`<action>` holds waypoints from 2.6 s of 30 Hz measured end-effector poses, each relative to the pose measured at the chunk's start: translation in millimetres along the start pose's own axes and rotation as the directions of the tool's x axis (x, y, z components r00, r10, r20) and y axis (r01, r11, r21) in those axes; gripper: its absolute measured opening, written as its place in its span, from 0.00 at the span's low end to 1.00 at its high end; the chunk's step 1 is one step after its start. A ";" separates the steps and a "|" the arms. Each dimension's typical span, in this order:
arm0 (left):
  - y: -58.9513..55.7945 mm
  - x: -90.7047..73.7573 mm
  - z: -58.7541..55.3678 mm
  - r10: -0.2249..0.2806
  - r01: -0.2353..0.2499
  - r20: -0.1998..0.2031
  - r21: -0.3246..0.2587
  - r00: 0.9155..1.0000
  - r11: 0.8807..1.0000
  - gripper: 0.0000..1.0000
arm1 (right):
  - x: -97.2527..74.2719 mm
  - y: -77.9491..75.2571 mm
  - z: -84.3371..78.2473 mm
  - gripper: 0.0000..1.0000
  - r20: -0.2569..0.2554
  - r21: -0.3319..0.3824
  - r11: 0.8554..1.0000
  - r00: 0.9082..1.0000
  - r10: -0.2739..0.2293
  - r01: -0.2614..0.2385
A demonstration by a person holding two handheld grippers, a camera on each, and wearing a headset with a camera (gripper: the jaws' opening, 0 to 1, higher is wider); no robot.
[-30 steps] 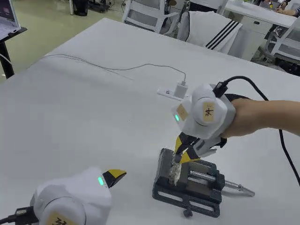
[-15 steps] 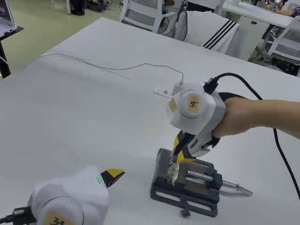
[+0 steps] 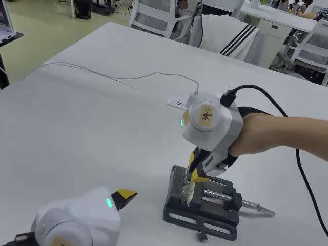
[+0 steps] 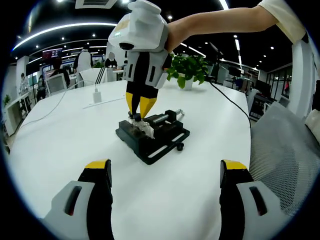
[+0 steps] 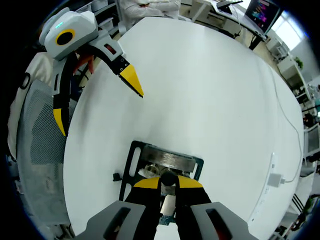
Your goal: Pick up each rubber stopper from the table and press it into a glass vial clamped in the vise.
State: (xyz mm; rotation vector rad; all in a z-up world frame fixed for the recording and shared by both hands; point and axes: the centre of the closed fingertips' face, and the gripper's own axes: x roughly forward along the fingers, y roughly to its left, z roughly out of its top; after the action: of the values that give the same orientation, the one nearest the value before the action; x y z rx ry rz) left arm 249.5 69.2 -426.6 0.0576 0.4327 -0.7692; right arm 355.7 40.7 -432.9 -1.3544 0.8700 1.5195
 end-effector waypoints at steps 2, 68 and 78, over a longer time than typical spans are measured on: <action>-0.2 -0.4 0.7 -0.003 0.003 -0.002 0.002 1.000 1.000 0.88 | -0.3 -0.8 -0.1 0.06 0.011 0.008 1.000 1.000 -0.004 0.004; 6.3 -1.9 -9.8 0.000 0.000 -0.034 -0.012 0.999 1.000 0.85 | -4.9 -1.2 2.0 0.00 0.088 0.098 0.987 0.989 0.115 -0.124; 5.1 -2.3 -11.0 -0.004 0.004 -0.038 -0.013 0.999 1.000 0.84 | -5.2 -2.5 1.2 0.00 0.082 0.090 0.989 0.991 0.107 -0.115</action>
State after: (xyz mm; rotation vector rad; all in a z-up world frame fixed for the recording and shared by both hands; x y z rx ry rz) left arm 247.6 76.7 -436.3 0.0589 0.4738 -0.7699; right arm 357.6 41.8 -427.5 -1.1889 0.9700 1.5844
